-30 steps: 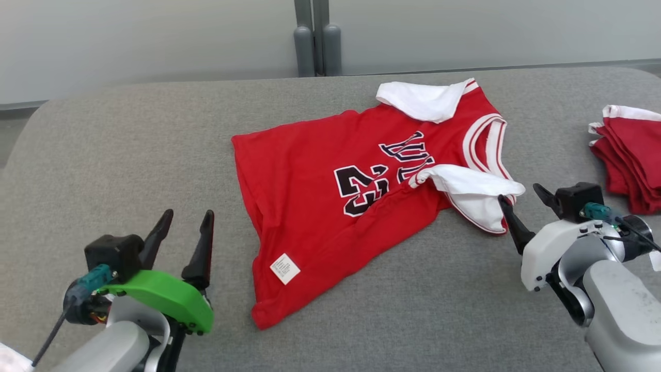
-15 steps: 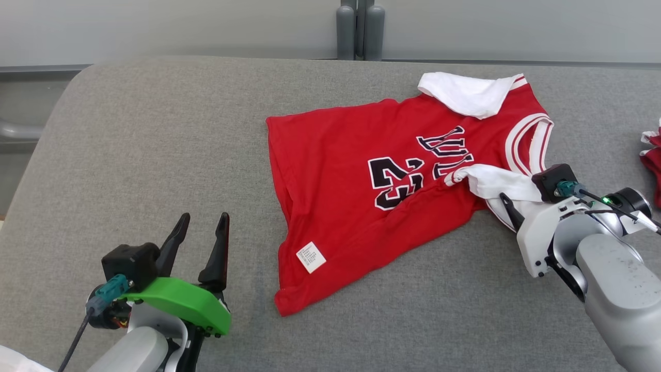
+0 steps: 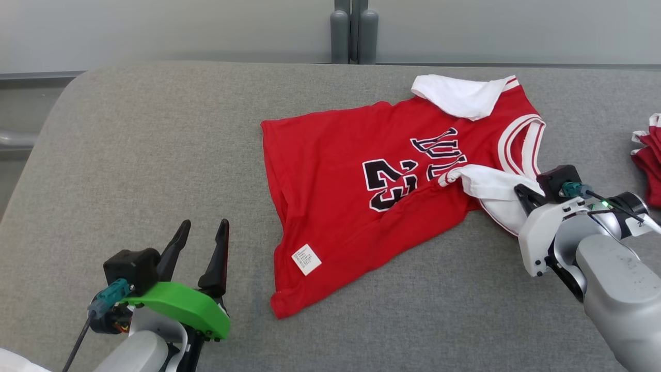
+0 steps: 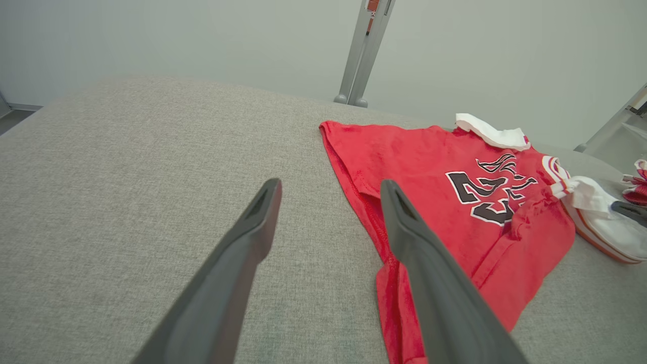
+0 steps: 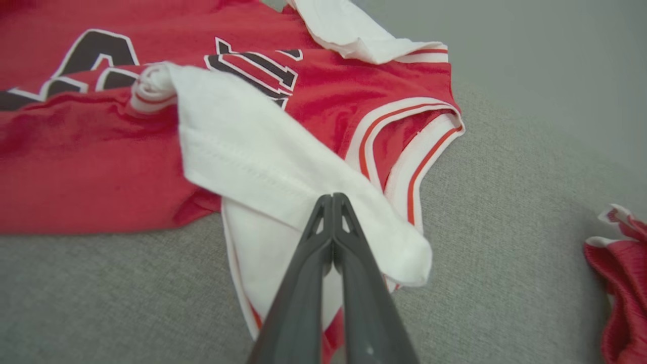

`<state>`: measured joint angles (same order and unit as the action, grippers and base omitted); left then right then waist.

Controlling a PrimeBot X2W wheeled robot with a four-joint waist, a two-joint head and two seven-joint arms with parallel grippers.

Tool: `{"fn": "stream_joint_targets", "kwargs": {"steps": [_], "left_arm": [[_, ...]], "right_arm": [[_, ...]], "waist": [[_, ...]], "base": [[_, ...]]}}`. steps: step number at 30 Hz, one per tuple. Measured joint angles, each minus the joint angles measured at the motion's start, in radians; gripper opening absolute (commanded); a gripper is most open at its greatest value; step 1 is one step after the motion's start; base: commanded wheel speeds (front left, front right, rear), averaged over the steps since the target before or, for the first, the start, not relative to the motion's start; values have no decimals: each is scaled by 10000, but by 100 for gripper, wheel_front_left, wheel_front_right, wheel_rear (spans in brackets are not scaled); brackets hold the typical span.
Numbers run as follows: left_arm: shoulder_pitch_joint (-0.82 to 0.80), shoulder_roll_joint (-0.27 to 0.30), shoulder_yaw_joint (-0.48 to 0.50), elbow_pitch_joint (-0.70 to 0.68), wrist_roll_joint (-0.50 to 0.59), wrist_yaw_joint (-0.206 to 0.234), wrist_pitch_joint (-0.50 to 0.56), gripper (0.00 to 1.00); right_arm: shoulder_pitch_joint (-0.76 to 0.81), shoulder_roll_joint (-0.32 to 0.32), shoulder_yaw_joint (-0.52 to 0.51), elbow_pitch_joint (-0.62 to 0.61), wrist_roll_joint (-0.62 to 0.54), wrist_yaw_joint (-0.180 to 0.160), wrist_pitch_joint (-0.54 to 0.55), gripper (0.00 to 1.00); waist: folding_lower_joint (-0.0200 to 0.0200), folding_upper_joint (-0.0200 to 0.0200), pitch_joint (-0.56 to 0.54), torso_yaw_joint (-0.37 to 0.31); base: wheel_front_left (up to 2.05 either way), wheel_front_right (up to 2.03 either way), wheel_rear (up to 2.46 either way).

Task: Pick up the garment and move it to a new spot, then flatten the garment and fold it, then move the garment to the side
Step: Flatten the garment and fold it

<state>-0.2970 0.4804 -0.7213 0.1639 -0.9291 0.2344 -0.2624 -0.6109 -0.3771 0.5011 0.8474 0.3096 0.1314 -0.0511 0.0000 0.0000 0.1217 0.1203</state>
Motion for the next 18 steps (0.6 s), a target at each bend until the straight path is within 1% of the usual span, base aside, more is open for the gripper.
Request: {"fn": "stream_joint_targets", "kwargs": {"steps": [3, 5, 6, 7, 8, 13, 18], "left_arm": [[4, -25, 19, 42, 21, -19, 0, 100], [12, -35, 21, 63, 50, -42, 0, 100], [16, -42, 19, 71, 50, -48, 0, 100], [25, -50, 17, 82, 52, -61, -2, 100], [37, -50, 17, 96, 50, -67, -2, 100], [130, -56, -8, 151, 50, -71, 0, 100], [134, -56, -33, 161, 50, -98, 15, 100]], "right_arm": [[8, -19, -100, 61, 303, 0, -228, 0], [23, -21, -347, 100, 635, 0, -362, 0], [39, -31, -445, 115, 708, 0, -418, 45], [92, -10, -667, 146, 936, 0, -464, 76], [142, 10, -819, 161, 1152, 0, -477, 100], [471, 155, -1400, 117, 2109, 0, -380, 100], [574, 385, -1624, -190, 3214, 0, 10, 100]], "waist": [[0, 0, -26, -45], [0, 0, -55, -63], [0, 0, -70, -66], [0, 0, -94, -68], [0, 0, -110, -71], [0, 0, -150, -128], [0, 0, -82, -171]], "base": [[0, 0, 0], [0, 0, 0], [0, 0, 0], [0, 0, 0], [0, 0, 0], [0, 0, 0], [0, 0, 0]]}}
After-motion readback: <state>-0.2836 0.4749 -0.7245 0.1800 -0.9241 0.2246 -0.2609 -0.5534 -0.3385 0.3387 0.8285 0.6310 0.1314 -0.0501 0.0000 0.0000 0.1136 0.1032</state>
